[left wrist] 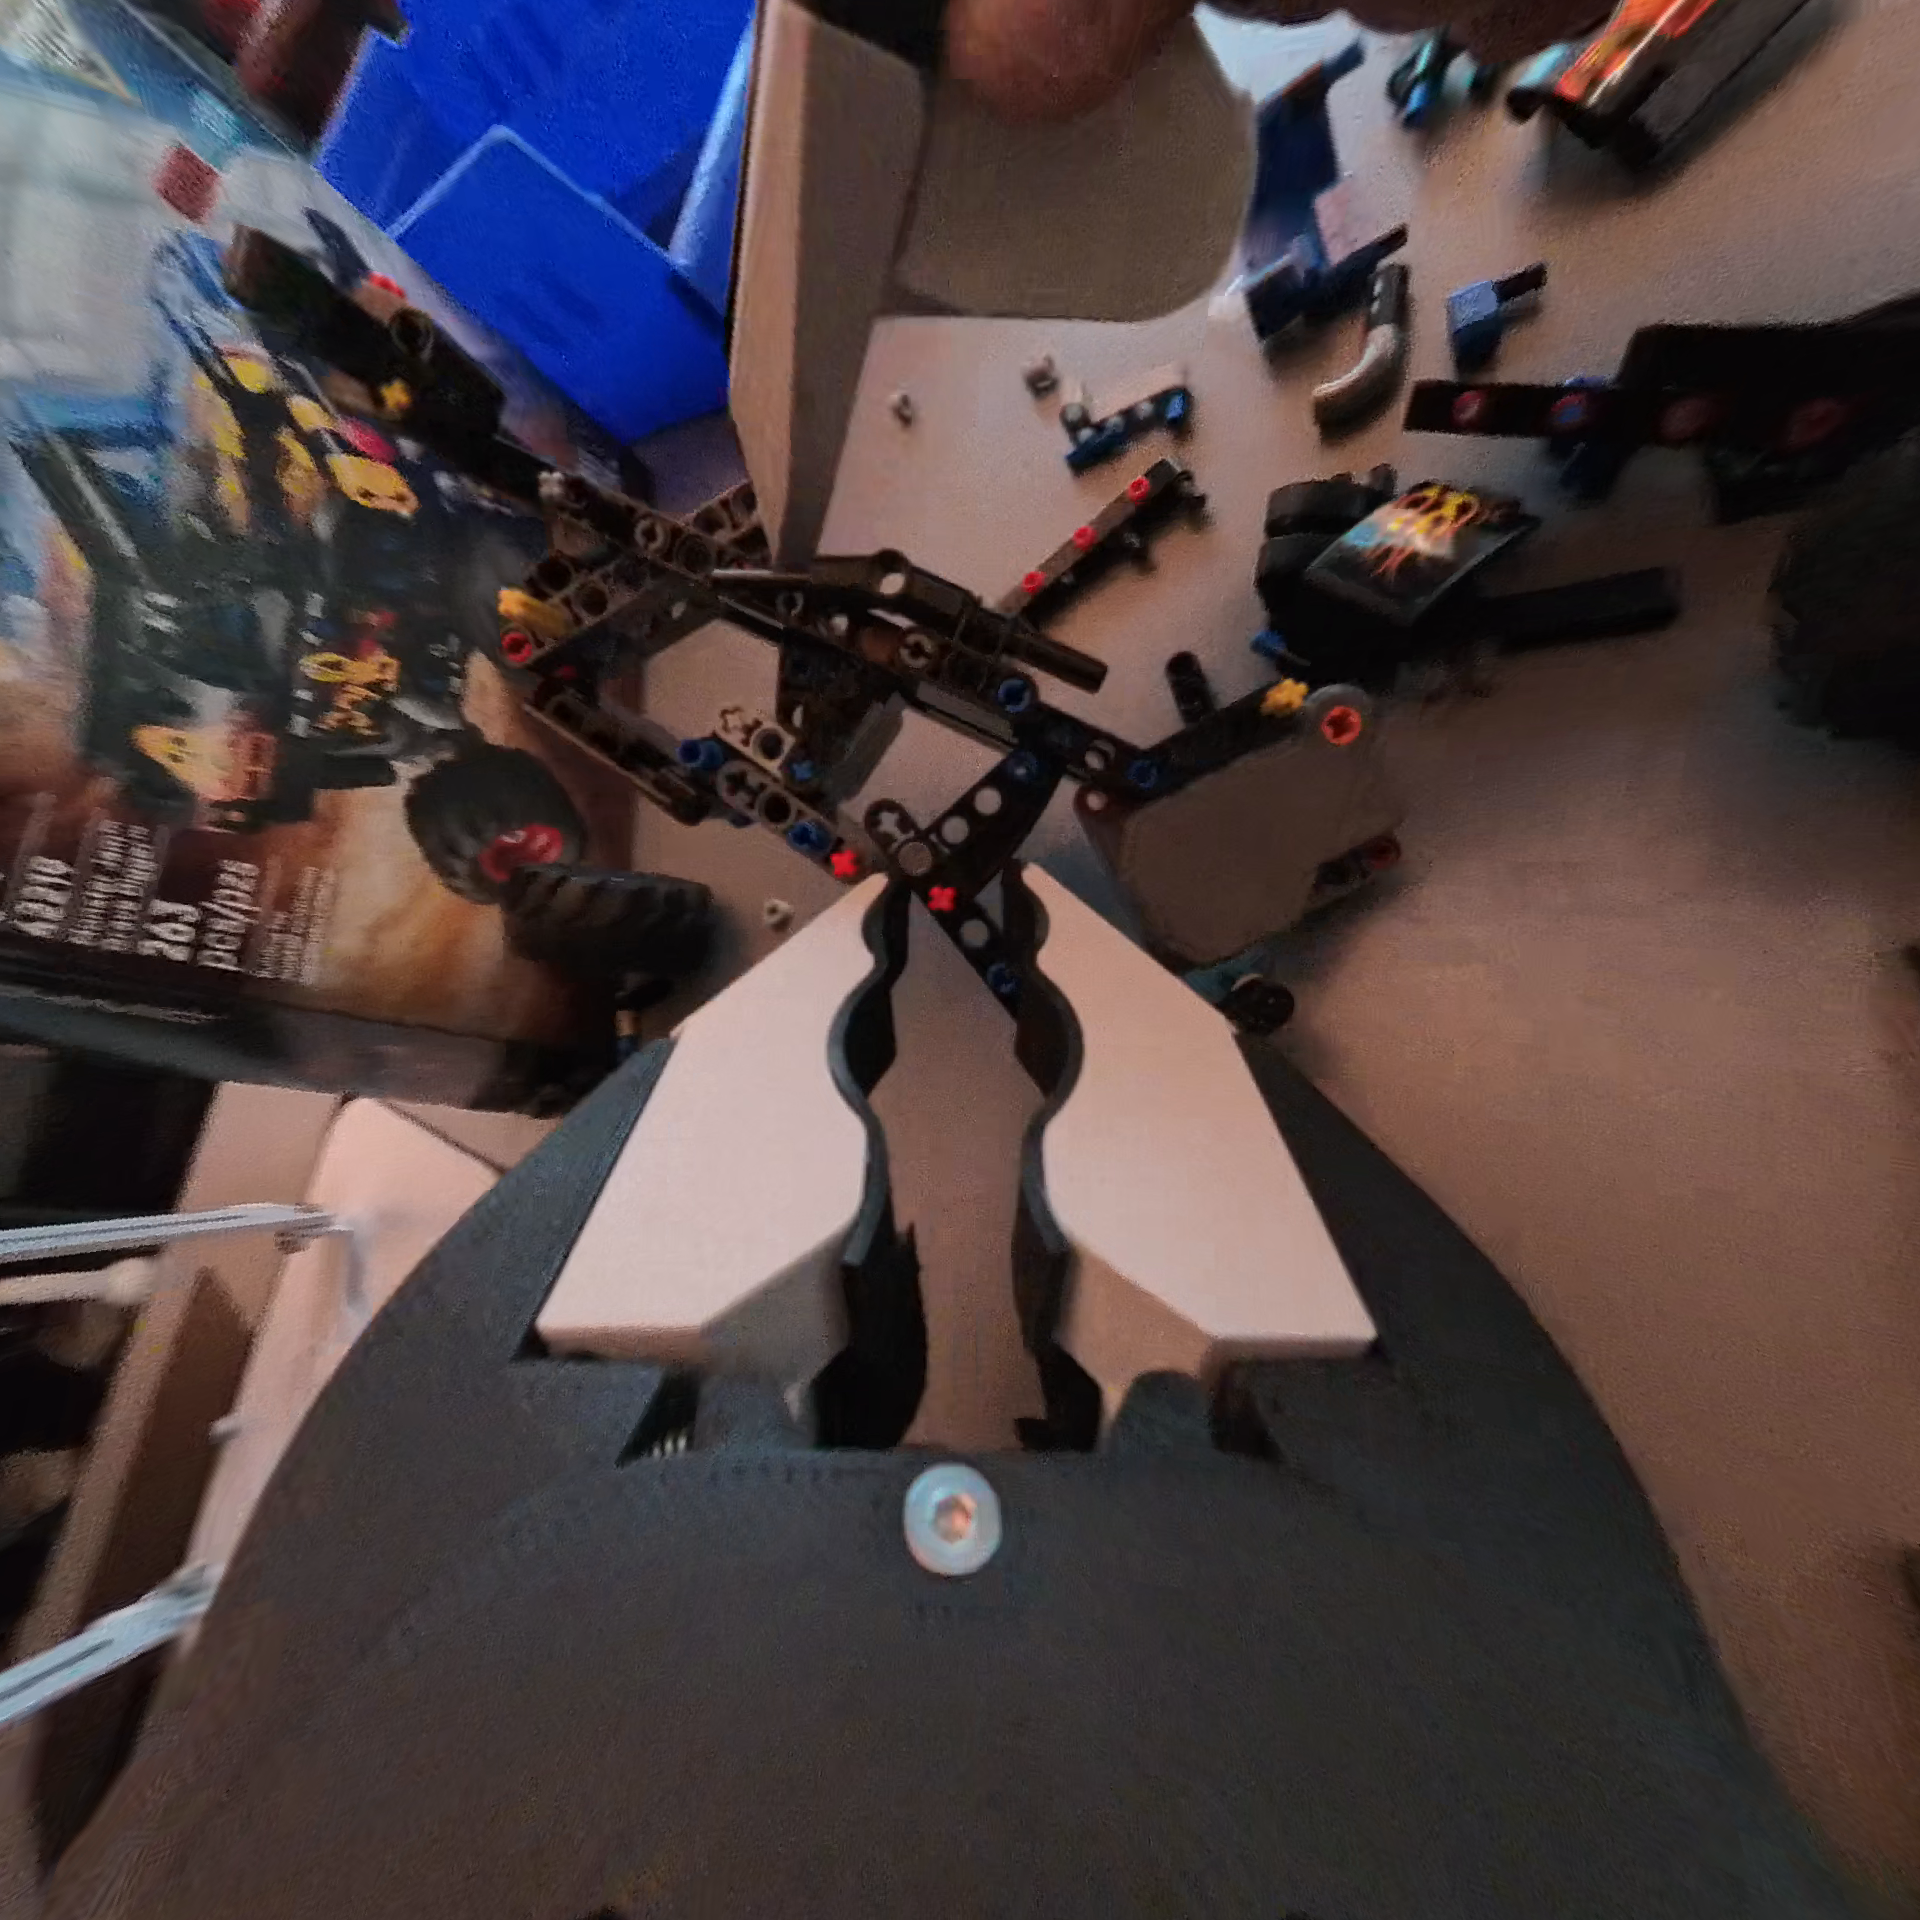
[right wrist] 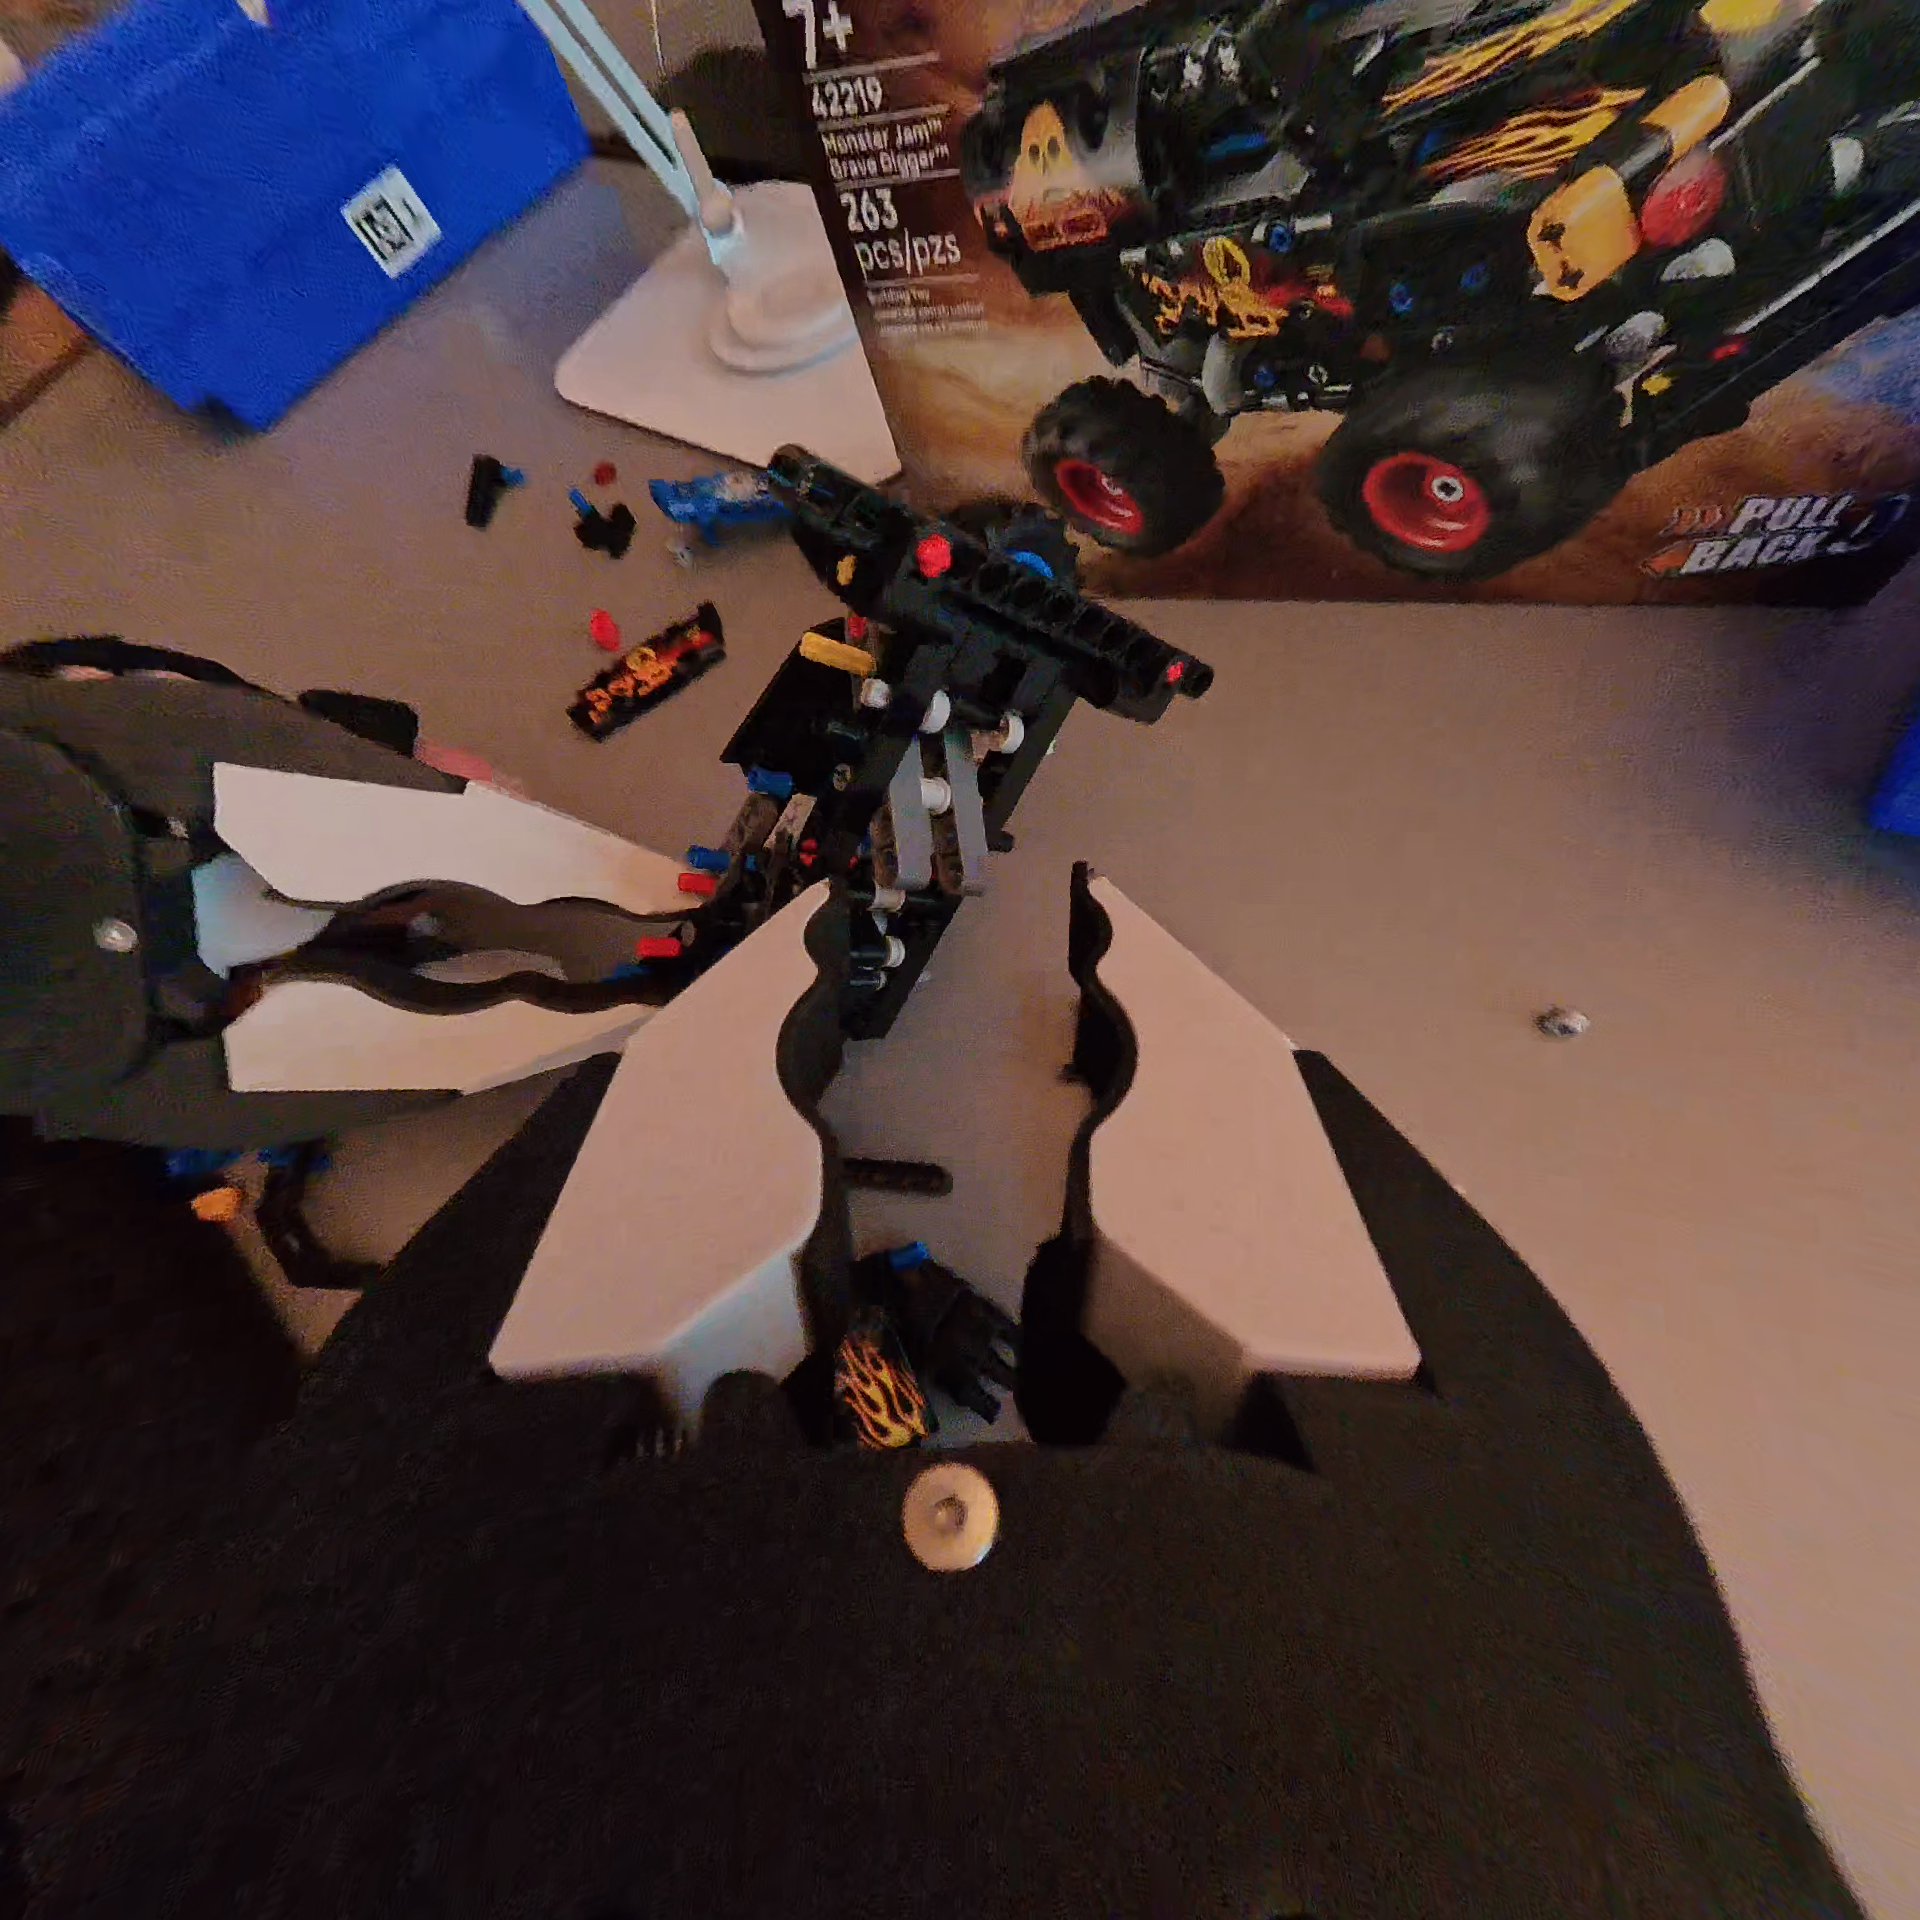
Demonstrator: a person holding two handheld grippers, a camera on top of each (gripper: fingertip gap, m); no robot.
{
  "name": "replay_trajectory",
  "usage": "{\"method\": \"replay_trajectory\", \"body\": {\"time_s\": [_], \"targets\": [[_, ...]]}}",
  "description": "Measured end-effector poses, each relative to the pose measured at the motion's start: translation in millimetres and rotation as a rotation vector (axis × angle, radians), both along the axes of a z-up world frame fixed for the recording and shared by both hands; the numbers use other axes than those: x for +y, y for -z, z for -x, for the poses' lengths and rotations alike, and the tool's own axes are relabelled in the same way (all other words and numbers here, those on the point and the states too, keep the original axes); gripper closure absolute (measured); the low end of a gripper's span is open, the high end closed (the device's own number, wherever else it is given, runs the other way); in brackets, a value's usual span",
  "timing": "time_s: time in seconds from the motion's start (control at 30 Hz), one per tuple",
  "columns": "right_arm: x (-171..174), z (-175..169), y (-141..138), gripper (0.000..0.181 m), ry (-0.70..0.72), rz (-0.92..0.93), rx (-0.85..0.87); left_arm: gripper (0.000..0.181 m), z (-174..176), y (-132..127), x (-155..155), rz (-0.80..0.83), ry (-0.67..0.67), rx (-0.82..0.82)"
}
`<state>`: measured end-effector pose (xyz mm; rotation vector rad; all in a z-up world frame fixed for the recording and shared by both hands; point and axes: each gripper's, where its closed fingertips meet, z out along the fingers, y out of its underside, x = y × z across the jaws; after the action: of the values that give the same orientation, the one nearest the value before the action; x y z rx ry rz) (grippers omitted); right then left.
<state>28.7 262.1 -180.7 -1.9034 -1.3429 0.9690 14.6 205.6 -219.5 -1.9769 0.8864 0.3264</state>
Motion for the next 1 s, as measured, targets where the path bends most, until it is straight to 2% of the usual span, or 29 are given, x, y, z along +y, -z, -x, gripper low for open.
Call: {"method": "replay_trajectory", "body": {"time_s": [0.13,0.2,0.3,0.33,0.4,0.5,0.6,0.7,0.73,0.8,0.9,1.0], "targets": [[1,1,-18,0.135,-0.027,0.082,0.128,0.167,9,-14,4,-0.109,-0.046,0.18],[-7,1,-32,0.121,-0.071,0.139,0.215,0.168,7,-16,5,-0.12,-0.046,0.178],[-12,8,-36,0.122,-0.091,0.115,0.257,0.169,7,-22,6,-0.166,-0.061,0.282],[-14,13,-29,0.13,-0.098,0.076,0.22,0.169,8,-23,5,-0.171,-0.073,0.324],[-6,16,-22,0.159,-0.052,-0.045,0.175,0.17,2,-26,2,-0.181,-0.056,0.349],[-4,13,-38,0.168,-0.051,-0.052,0.302,0.161,-15,-37,-1,-0.221,0.043,0.233],[-7,7,-53,0.171,-0.099,-0.032,0.42,0.147,-29,-66,-12,-0.257,0.168,-0.049],[-20,5,-60,0.171,-0.185,-0.011,0.481,0.139,-8,-108,-16,-0.357,0.141,-0.271],[-27,5,-65,0.171,-0.219,-0.012,0.507,0.134,-4,-113,-17,-0.34,0.145,-0.367],[-39,7,-70,0.171,-0.263,-0.026,0.522,0.132,-3,-119,-20,-0.307,0.189,-0.504],[-52,16,-64,0.171,-0.295,-0.079,0.476,0.139,-4,-113,-19,-0.268,0.185,-0.529],[-60,27,-54,0.171,-0.291,-0.209,0.404,0.125,-2,-92,-9,-0.166,0.081,-0.536]]}}
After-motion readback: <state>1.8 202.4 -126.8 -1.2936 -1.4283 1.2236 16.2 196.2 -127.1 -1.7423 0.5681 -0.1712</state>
